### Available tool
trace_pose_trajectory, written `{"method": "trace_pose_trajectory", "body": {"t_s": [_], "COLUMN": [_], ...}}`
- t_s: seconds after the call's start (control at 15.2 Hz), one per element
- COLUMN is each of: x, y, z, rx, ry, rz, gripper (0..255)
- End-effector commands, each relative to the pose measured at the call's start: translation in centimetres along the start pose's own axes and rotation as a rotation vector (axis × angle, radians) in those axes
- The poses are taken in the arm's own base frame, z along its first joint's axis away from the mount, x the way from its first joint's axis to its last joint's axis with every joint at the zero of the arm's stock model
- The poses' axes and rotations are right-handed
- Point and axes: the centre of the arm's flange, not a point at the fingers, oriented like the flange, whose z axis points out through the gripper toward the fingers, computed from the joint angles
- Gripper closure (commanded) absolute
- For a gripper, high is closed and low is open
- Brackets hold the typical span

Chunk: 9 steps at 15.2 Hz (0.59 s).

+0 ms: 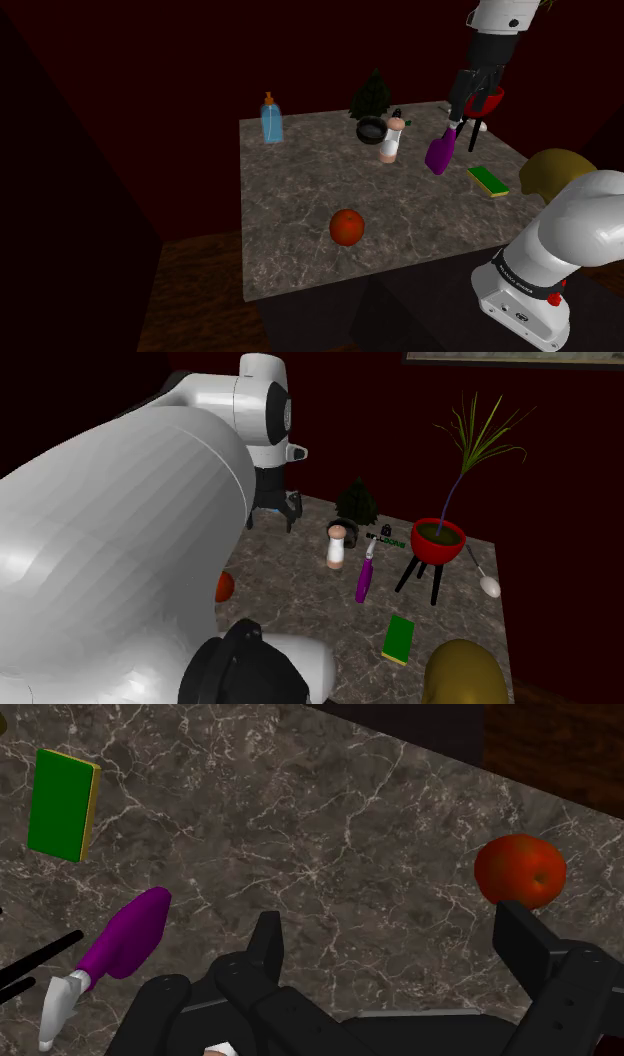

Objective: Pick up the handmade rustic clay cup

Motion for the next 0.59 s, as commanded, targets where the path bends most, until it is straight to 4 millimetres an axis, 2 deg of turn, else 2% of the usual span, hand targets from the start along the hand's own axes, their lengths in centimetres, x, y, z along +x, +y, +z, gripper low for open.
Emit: {"method": "trace_pose_trajectory", "body": {"t_s": [0.0,0.53], "x": [0.0,8.1], "y": [0.0,5.1], "z": [0.0,4.3], "rx": [0.0,-0.004], "ry": [0.0,0.003], "rz": [0.0,0.003], "gripper": [0,0]}}
